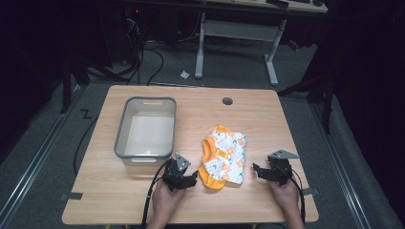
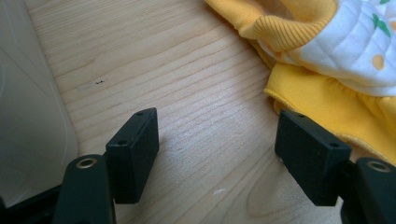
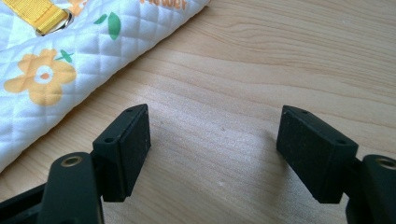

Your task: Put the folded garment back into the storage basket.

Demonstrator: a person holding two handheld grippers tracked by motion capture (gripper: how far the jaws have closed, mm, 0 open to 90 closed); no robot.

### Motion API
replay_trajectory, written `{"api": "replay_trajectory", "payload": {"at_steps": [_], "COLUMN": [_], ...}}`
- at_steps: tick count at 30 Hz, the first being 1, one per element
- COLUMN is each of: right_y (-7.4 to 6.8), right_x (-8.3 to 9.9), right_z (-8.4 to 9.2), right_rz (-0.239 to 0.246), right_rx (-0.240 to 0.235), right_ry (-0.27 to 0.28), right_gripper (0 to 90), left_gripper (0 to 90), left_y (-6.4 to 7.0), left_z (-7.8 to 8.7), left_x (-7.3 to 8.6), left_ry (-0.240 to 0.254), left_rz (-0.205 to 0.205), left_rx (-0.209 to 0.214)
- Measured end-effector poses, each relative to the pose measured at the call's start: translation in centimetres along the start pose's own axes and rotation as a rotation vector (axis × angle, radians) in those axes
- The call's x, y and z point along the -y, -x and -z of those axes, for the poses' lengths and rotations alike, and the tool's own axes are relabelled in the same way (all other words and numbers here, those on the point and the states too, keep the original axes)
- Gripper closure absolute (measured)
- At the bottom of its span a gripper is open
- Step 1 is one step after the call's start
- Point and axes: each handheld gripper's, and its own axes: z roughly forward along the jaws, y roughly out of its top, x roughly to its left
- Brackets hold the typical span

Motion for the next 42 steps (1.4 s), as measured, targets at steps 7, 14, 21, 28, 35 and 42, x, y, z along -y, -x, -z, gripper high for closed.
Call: {"api": "replay_trajectory", "payload": {"at_steps": [7, 14, 21, 28, 35, 42], "right_y": [0.0, -0.01, -0.02, -0.02, -0.01, -0.03], "right_x": [0.0, 0.0, 0.0, 0.0, -0.01, 0.0], "right_z": [0.0, 0.01, 0.01, 0.01, 0.01, 0.02], "right_rz": [0.0, -0.002, -0.003, -0.003, -0.002, -0.005], "right_rx": [0.0, 0.001, 0.001, 0.001, 0.001, 0.001], "right_ry": [0.0, -0.001, -0.001, -0.001, -0.001, -0.002], "right_gripper": [26.3, 26.3, 26.3, 26.3, 26.3, 26.3], "left_gripper": [30.6, 27.4, 27.3, 26.9, 27.8, 26.0], "left_y": [0.0, -0.08, -0.06, -0.16, -0.14, -0.15], "left_z": [0.0, -0.03, -0.06, -0.16, -0.03, 0.05], "left_x": [0.0, -0.01, -0.03, -0.12, -0.15, -0.15], "left_ry": [0.0, -0.004, -0.003, -0.004, -0.013, -0.013], "left_rz": [0.0, 0.015, 0.016, 0.026, 0.017, 0.024], "left_rx": [0.0, -0.013, -0.014, -0.023, -0.013, 0.011]}}
